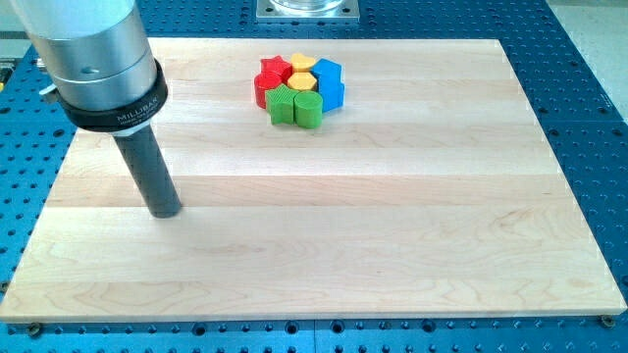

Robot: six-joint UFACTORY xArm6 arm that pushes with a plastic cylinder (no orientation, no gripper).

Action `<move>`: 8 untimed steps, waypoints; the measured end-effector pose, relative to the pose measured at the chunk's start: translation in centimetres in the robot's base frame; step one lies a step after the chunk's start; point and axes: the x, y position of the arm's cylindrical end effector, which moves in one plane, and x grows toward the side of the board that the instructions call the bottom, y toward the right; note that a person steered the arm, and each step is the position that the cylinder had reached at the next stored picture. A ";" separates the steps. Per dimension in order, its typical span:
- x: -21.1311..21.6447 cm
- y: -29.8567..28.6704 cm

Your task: Push the red star into the group of blocks

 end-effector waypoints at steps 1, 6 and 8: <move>0.1 0.0; -16.8 -1.9; -24.3 1.6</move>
